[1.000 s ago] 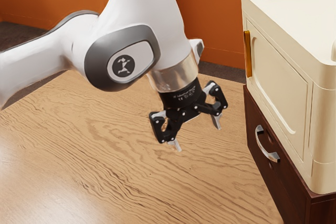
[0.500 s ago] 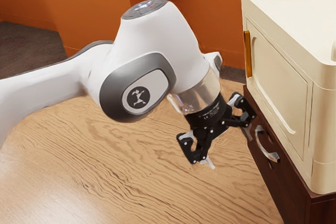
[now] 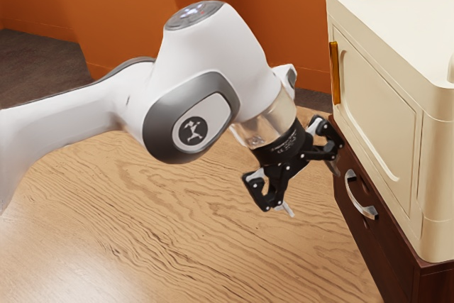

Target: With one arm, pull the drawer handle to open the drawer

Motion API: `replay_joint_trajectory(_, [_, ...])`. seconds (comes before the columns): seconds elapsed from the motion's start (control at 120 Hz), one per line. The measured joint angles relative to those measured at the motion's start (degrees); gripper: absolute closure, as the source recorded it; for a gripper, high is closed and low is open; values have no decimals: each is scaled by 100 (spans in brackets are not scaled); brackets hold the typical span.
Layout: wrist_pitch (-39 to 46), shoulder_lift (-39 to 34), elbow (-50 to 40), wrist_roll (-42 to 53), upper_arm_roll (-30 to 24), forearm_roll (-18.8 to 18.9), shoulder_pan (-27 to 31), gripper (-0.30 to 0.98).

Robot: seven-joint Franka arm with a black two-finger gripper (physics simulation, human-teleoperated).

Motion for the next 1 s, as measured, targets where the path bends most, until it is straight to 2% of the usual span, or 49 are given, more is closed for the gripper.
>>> replay_joint_trajectory(0.308, [115,355,181,224,-11,-28,22,0])
replay_joint_trajectory(0.592, [377,495,178,380,-159,-28,470,0])
replay_joint_trajectory(0.808, [705,490,87,505,-226,-50,227,0])
replay_joint_trajectory(1.0, [865,484,34,629,-244,-132,322,0])
